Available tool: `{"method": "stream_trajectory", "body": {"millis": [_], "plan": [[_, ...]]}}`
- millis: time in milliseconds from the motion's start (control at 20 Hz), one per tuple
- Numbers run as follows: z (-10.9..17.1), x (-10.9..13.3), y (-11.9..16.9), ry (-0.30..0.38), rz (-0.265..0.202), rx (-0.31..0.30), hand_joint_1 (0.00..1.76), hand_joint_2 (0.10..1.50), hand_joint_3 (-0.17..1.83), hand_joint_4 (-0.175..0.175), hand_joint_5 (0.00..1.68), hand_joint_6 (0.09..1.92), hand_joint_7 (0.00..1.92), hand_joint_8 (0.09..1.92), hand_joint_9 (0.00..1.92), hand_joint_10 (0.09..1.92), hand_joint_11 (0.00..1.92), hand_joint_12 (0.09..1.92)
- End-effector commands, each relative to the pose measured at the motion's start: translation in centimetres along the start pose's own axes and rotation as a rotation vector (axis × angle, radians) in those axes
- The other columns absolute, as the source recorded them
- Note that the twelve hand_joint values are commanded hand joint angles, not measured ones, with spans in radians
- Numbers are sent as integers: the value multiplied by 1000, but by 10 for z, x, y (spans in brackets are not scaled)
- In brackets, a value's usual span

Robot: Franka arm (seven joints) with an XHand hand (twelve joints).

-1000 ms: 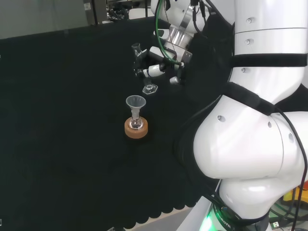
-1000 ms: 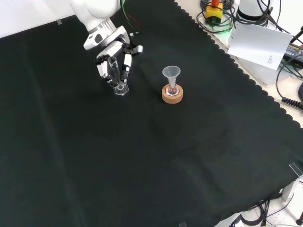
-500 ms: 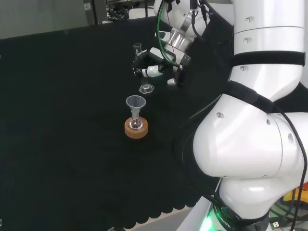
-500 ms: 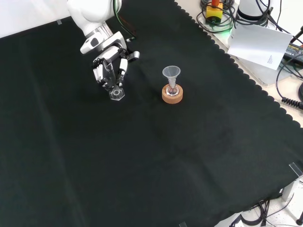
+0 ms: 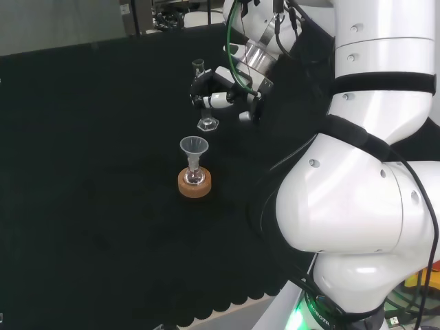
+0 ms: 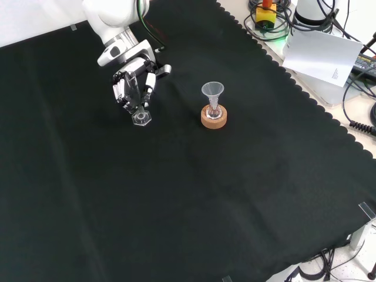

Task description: Put the graduated cylinder back on the table.

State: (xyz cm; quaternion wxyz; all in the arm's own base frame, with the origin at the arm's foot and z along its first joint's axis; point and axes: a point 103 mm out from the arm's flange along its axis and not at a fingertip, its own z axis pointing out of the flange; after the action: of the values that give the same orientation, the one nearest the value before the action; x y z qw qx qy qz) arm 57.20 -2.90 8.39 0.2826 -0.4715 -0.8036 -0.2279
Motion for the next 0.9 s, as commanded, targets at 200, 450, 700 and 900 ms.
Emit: {"method": "stream_trajectory", "body": {"millis": [200,450,700,900], "plan": [[0,1,-5,26,2,51,1112,1169,3,-134,870,1164,807,642,1221,87,994,939],[-4,4,-10,21,3,78,1074,1090,-123,-53,751,742,716,606,1144,87,814,1061],[-9,5,-17,17,14,82,1039,1075,-175,-41,671,688,669,594,1080,87,720,1118],[-21,10,-19,0,19,70,1011,1053,-175,-42,571,658,605,594,1014,87,628,1183]]}}
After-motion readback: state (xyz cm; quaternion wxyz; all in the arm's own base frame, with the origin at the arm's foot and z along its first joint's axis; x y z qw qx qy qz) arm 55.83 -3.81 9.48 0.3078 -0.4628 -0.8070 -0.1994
